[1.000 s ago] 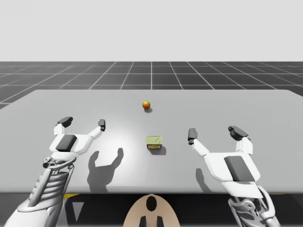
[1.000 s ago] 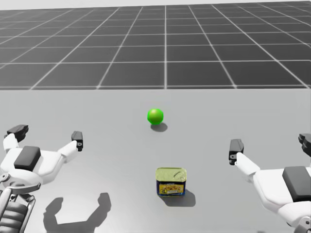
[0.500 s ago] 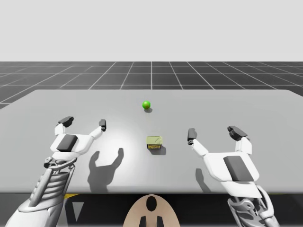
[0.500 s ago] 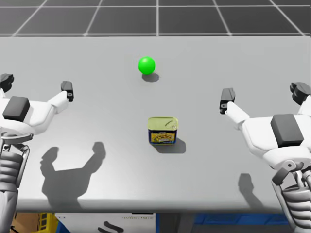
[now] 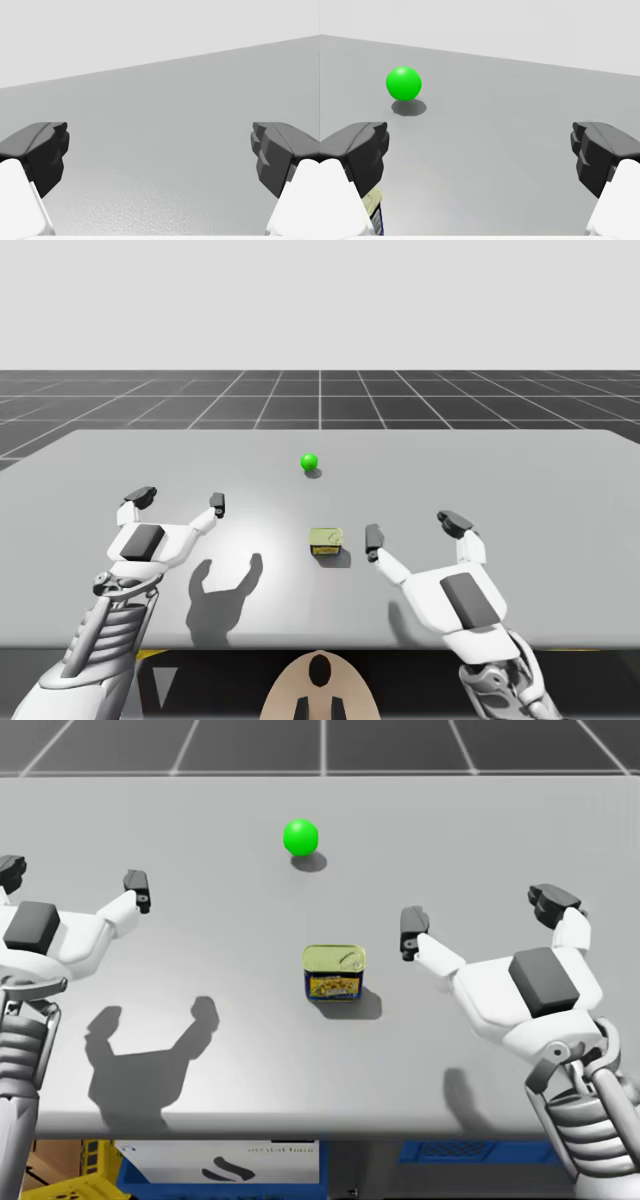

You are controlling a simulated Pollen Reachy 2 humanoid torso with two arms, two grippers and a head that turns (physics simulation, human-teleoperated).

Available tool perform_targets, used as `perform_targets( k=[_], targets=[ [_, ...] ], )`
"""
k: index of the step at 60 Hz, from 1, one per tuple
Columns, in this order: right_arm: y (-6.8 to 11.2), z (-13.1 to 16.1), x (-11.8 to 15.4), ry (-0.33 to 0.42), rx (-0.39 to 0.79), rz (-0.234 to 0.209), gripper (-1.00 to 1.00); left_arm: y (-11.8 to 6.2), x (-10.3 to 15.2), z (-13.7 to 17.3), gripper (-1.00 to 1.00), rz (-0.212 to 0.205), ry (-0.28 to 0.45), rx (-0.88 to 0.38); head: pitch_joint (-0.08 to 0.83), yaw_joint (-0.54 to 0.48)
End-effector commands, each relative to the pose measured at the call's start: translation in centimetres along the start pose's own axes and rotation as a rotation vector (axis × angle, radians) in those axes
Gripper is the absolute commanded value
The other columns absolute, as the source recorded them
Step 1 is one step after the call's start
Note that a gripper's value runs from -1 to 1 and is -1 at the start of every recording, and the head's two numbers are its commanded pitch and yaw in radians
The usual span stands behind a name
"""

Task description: Watch the red light. When it turns green, pick up the object.

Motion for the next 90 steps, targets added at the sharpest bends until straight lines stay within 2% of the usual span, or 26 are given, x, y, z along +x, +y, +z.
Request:
perform_targets(
  k=[1,3,4,7,14,20,27,30,32,35,45,52,62,64,71,77,80,81,82,83,84,85,86,90],
  targets=[
    [3.6,0.1,-1.2,0.074,0.135,-0.166,-1.00,0.0,0.0,0.0,-1.00,0.003,0.005,0.000,0.675,0.01],
    [3.8,0.1,-1.3,0.080,0.134,-0.172,-1.00,0.0,-0.1,0.0,-1.00,0.002,0.006,0.000,0.676,0.01],
    [4.8,0.1,-1.8,0.089,0.137,-0.187,-1.00,0.0,-0.1,-0.1,-1.00,0.002,0.007,-0.001,0.677,0.01],
    [5.8,0.1,-2.4,0.111,0.134,-0.201,-1.00,0.0,-0.1,-0.1,-1.00,0.003,0.008,-0.002,0.679,0.01],
    [8.1,0.0,-4.0,0.154,0.186,-0.202,-1.00,0.0,-0.1,-0.1,-1.00,0.004,0.009,-0.003,0.680,0.01],
    [9.2,-0.5,-5.3,0.144,0.234,-0.187,-1.00,0.0,-0.1,-0.1,-1.00,0.004,0.010,-0.003,0.679,0.01],
    [10.5,-1.3,-6.3,0.175,0.259,-0.221,-1.00,0.0,-0.2,-0.1,-1.00,0.003,0.011,-0.004,0.680,0.01],
    [11.0,-1.9,-6.8,0.175,0.263,-0.207,-1.00,-0.1,-0.2,-0.1,-1.00,0.003,0.011,-0.005,0.680,0.01],
    [11.5,-2.3,-7.3,0.197,0.265,-0.216,-1.00,-0.1,-0.2,-0.1,-1.00,0.003,0.011,-0.006,0.680,0.01],
    [11.7,-2.7,-7.6,0.200,0.266,-0.207,-1.00,-0.1,-0.2,-0.1,-1.00,0.003,0.011,-0.005,0.680,0.01],
    [13.2,-5.0,-8.7,0.231,0.277,-0.225,-1.00,0.0,-0.2,-0.1,-1.00,0.003,0.011,-0.003,0.682,0.02],
    [14.1,-6.6,-8.9,0.270,0.289,-0.290,-1.00,0.0,-0.2,-0.1,-1.00,0.003,0.011,0.000,0.684,0.02],
    [15.1,-8.5,-9.0,0.306,0.298,-0.325,-1.00,0.0,-0.2,-0.1,-1.00,-0.002,0.011,0.004,0.688,0.02],
    [15.4,-8.7,-9.0,0.324,0.308,-0.345,-1.00,0.0,-0.2,-0.1,-1.00,-0.003,0.010,0.005,0.689,0.02],
    [16.2,-9.1,-9.0,0.330,0.343,-0.362,-1.00,-0.1,-0.3,-0.1,-1.00,-0.005,0.011,0.003,0.687,0.02],
    [16.7,-9.2,-9.1,0.331,0.363,-0.357,-1.00,-0.1,-0.3,-0.1,-1.00,-0.007,0.011,0.001,0.687,0.01],
    [16.8,-9.3,-9.1,0.314,0.376,-0.337,-1.00,-0.2,-0.3,-0.1,-1.00,-0.008,0.011,0.000,0.686,0.01],
    [16.8,-9.3,-9.2,0.306,0.366,-0.332,-0.82,-0.2,-0.3,-0.1,-1.00,-0.008,0.010,-0.001,0.685,0.01],
    [16.9,-9.3,-9.2,0.306,0.356,-0.339,-0.50,-0.2,-0.3,-0.1,-1.00,-0.008,0.010,-0.001,0.685,0.01],
    [16.9,-9.2,-9.2,0.313,0.343,-0.355,0.03,-0.2,-0.3,-0.1,-1.00,-0.008,0.010,-0.001,0.685,0.01],
    [16.9,-9.2,-9.1,0.311,0.348,-0.360,0.64,-0.2,-0.3,-0.1,-1.00,-0.008,0.010,-0.001,0.685,0.01],
    [16.8,-9.2,-9.2,0.302,0.348,-0.356,0.92,-0.2,-0.3,-0.1,-1.00,-0.009,0.010,-0.002,0.684,0.01],
    [16.8,-9.3,-9.2,0.292,0.347,-0.351,0.99,-0.2,-0.3,-0.1,-1.00,-0.009,0.011,-0.002,0.684,0.01],
    [16.6,-9.3,-9.2,0.308,0.343,-0.362,1.00,-0.2,-0.3,-0.1,-1.00,-0.010,0.011,-0.004,0.682,0.01]
  ],
)
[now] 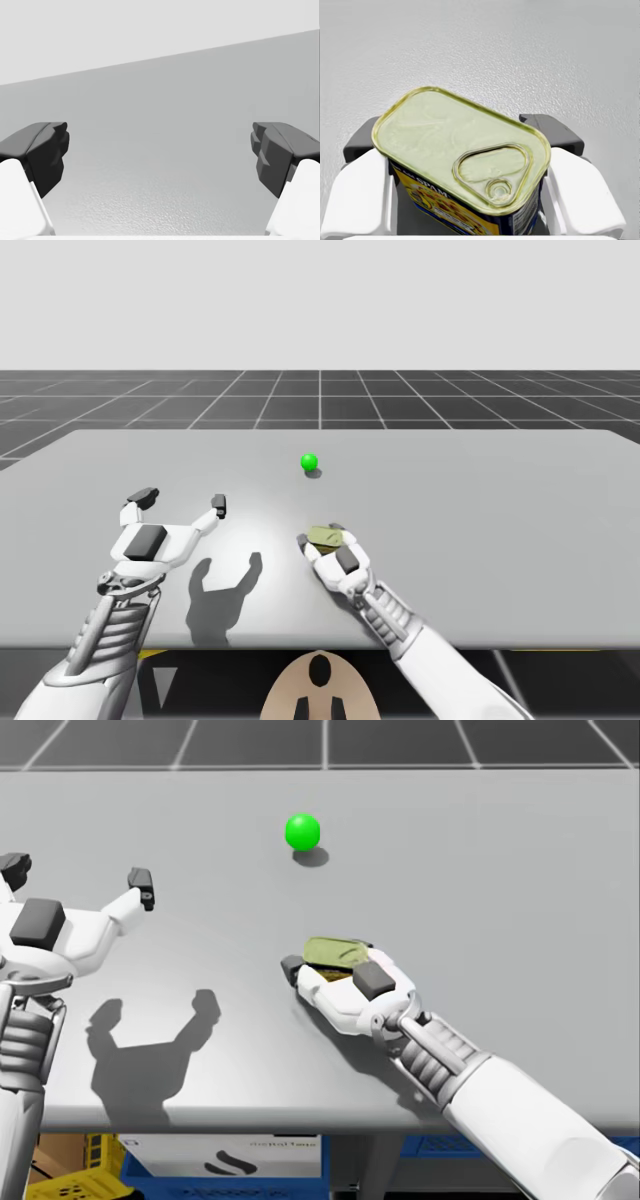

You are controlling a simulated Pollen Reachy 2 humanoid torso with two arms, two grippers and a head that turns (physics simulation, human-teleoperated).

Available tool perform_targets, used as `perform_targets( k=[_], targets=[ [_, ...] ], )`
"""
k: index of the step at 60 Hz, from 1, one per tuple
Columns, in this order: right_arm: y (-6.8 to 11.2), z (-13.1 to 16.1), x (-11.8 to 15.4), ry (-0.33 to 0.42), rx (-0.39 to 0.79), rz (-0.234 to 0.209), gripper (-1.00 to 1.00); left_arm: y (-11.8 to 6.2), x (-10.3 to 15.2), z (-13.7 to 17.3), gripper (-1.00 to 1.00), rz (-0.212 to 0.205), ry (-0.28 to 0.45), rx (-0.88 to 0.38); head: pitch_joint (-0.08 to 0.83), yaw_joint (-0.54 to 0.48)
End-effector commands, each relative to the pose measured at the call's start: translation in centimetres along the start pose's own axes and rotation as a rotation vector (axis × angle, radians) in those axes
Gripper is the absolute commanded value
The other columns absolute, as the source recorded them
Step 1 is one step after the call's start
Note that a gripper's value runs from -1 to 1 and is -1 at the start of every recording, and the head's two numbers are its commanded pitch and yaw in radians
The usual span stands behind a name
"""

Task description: Watch the red light. When it turns green, pick up the object.

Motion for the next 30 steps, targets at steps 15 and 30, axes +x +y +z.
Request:
perform_targets(
  k=[15,30],
  targets=[
    [7.63,-1.03,0.53,-0.043,0.122,-0.201,1.00,-0.26,-0.04,0.01,-1.00,-0.005,0.001,-0.004,0.553,0.00],
    [7.59,-0.77,0.71,-0.060,0.133,-0.199,0.99,-0.52,-0.12,0.12,-1.00,-0.008,0.002,-0.006,0.321,-0.02]
  ],
)
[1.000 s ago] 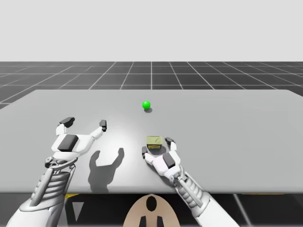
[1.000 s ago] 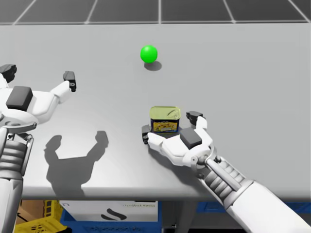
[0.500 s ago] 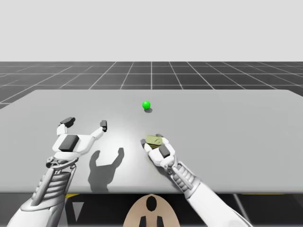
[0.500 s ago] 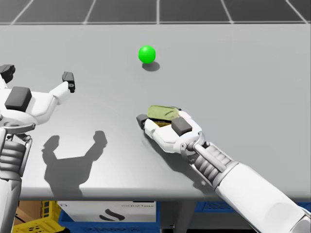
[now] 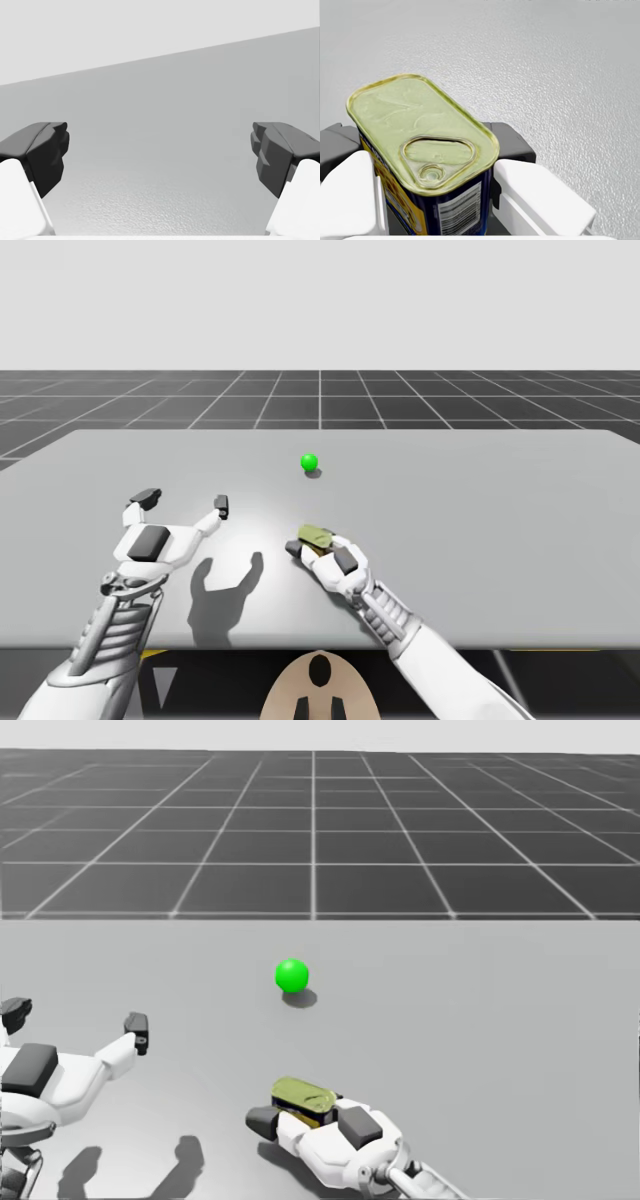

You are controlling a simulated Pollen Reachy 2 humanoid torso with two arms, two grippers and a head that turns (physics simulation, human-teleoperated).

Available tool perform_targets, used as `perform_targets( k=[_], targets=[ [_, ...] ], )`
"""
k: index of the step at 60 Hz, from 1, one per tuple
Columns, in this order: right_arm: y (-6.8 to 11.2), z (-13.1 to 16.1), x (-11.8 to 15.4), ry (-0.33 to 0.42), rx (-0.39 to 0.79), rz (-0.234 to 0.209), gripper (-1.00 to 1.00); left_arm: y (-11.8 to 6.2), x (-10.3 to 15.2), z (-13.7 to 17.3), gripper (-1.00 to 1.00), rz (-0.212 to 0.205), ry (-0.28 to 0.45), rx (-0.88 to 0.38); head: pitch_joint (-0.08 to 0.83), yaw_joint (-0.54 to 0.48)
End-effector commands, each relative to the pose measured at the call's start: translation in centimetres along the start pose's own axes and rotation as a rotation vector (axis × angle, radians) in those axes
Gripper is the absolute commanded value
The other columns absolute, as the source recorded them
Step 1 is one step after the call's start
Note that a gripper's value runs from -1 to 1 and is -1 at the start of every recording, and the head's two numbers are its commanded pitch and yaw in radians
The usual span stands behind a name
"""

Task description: Watch the red light. When it turns green, pick up the object.

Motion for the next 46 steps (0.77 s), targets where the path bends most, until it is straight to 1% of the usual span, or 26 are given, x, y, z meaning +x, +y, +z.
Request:
perform_targets(
  k=[1,8,14,17,28,29,34,36,38,40,42,44,46],
  targets=[
    [7.4,-0.8,0.8,-0.048,0.107,-0.168,1.00,-0.2,-0.1,0.1,-1.00,-0.002,0.001,-0.001,0.312,-0.02],
    [7.6,-0.5,1.1,-0.059,0.117,-0.167,1.00,-0.2,-0.1,0.1,-1.00,-0.001,0.002,-0.001,0.292,-0.02],
    [7.7,0.2,2.5,-0.090,0.128,-0.167,1.00,-0.2,-0.1,0.0,-1.00,-0.001,0.002,-0.001,0.287,-0.02],
    [7.8,0.7,3.4,-0.119,0.131,-0.156,1.00,-0.2,0.0,0.1,-1.00,0.000,0.002,-0.001,0.287,-0.02],
    [7.8,3.1,8.7,-0.270,0.142,-0.133,1.00,-0.2,0.0,0.1,-1.00,0.002,0.002,-0.001,0.279,-0.02],
    [7.8,3.6,9.8,-0.296,0.146,-0.124,1.00,-0.2,0.1,0.1,-1.00,0.003,0.002,-0.001,0.276,-0.02],
    [7.9,4.5,12.0,-0.351,0.145,-0.103,1.00,-0.2,0.1,0.1,-1.00,0.003,0.003,-0.001,0.271,-0.02],
    [7.9,5.2,13.6,-0.395,0.148,-0.085,1.00,-0.1,0.1,0.1,-1.00,0.004,0.003,0.000,0.269,-0.02],
    [7.9,5.5,14.3,-0.415,0.144,-0.077,1.00,-0.1,0.1,0.1,-1.00,0.004,0.002,0.000,0.268,-0.02],
    [7.8,6.0,15.5,-0.455,0.141,-0.068,1.00,-0.1,0.1,0.1,-1.00,0.004,0.002,0.000,0.266,-0.02],
    [7.8,6.3,16.1,-0.478,0.138,-0.060,1.00,-0.1,0.1,0.1,-1.00,0.004,0.002,0.000,0.265,-0.02],
    [7.8,6.9,17.3,-0.533,0.126,-0.044,1.00,-0.1,0.1,0.1,-1.00,0.004,0.002,0.000,0.263,-0.02],
    [7.7,7.4,18.2,-0.571,0.122,-0.035,1.00,-0.1,0.1,0.1,-1.00,0.004,0.002,0.000,0.261,-0.02]
  ],
)
